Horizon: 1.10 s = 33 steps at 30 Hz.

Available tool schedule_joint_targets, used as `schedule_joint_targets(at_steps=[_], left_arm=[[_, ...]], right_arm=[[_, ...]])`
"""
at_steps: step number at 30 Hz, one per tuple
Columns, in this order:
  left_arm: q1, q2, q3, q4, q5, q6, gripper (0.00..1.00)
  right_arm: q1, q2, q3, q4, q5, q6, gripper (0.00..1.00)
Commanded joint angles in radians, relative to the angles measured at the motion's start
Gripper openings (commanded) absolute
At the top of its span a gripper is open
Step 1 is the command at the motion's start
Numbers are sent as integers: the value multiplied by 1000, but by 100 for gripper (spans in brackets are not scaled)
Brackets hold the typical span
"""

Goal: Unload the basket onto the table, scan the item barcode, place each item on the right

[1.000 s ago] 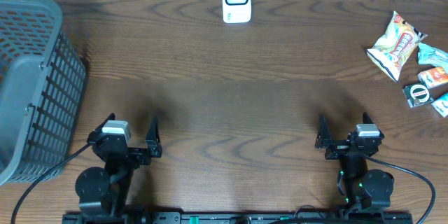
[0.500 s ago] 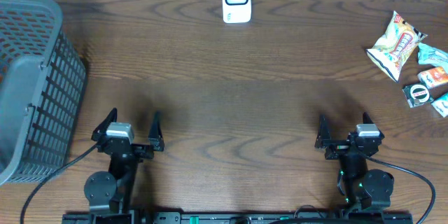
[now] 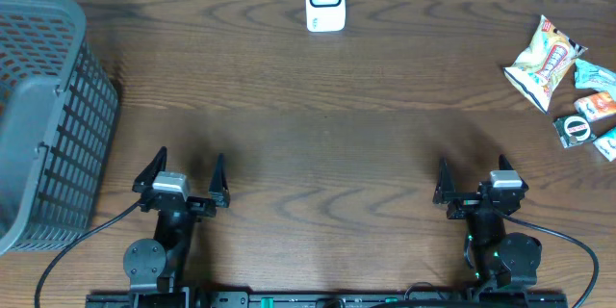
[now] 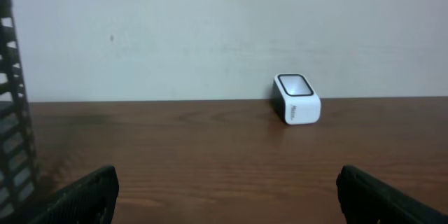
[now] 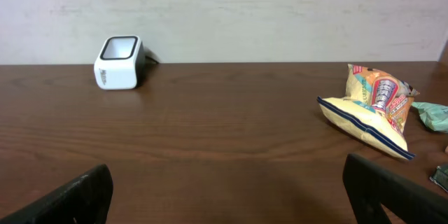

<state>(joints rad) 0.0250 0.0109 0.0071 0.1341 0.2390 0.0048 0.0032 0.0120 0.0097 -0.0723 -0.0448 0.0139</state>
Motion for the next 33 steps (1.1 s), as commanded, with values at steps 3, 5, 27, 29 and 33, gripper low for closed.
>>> schedule_joint_targets(at_steps=[3, 5, 27, 29, 33], left_arm=[[-25, -9, -3, -45, 12, 39, 98], [-25, -9, -3, -99, 10, 43, 98], [-24, -10, -3, -200, -128, 71, 98], [-24, -10, -3, -201, -129, 74, 98], [-24, -10, -3, -201, -134, 74, 98]], right_arm=[[4, -7, -4, -2, 9, -11, 99], [4, -7, -4, -2, 9, -11, 99], [4, -7, -4, -2, 9, -11, 99], [4, -7, -4, -2, 9, -11, 99], [4, -7, -4, -2, 9, -11, 99]])
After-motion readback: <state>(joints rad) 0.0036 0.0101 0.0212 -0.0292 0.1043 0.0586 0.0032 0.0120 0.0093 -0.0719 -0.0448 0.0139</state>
